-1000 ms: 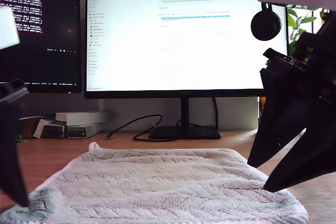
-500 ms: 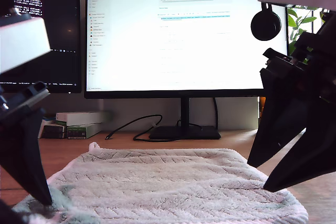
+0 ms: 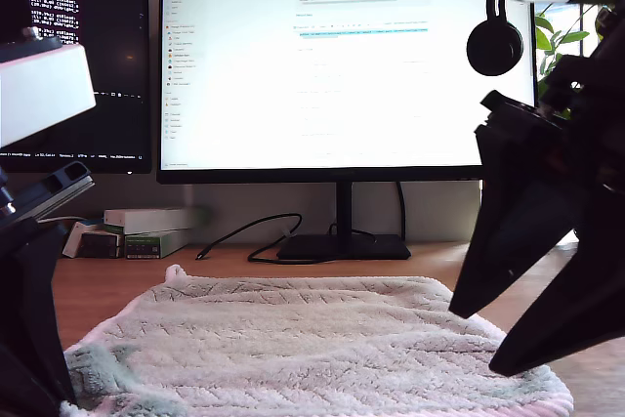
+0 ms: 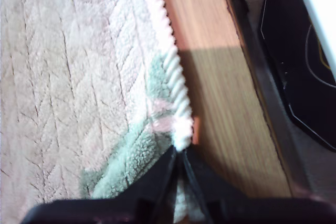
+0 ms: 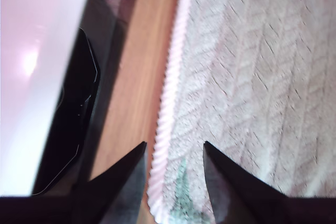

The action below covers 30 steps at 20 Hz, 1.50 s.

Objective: Fold the tea towel to a neat square and place it to the right

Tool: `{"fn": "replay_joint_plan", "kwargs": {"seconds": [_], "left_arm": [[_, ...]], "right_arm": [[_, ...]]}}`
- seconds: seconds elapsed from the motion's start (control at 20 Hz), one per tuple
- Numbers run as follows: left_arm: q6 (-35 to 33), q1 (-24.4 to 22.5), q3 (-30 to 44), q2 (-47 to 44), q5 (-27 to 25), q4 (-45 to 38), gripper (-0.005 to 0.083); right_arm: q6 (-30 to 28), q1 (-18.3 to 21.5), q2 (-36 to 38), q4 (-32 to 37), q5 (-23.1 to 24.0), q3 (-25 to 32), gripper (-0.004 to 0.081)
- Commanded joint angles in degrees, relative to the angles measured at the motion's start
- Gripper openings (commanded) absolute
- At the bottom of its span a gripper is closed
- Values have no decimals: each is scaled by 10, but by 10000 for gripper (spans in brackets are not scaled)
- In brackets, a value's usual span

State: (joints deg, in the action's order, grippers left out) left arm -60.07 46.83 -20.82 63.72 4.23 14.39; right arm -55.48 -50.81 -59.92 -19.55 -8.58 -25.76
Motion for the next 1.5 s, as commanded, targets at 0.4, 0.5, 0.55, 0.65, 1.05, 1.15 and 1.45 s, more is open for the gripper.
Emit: {"fn": "replay_joint_plan", "kwargs": {"seconds": [0.4, 0.5, 0.55, 0.65, 1.05, 1.15, 1.45], "left_arm": [[62, -2, -86, 14, 27, 45, -24], [64, -2, -102, 14, 31, 58, -24], [68, -2, -111, 12, 31, 65, -24], [77, -2, -126, 8, 33, 71, -24], [110, -2, -185, -3, 48, 71, -24], [113, -2, -188, -4, 48, 71, -24], [122, -2, -188, -4, 59, 70, -24]], "right_arm": [[62, -9, -2, 37, -14, 2, 306], [82, -10, -2, 41, -21, 2, 306], [83, -10, -2, 43, -25, 2, 306], [105, -15, -2, 57, -35, 2, 306], [269, -58, -24, 189, -43, 2, 305], [303, -58, -25, 217, -18, 2, 306], [352, -59, -44, 235, 2, 2, 305]]}}
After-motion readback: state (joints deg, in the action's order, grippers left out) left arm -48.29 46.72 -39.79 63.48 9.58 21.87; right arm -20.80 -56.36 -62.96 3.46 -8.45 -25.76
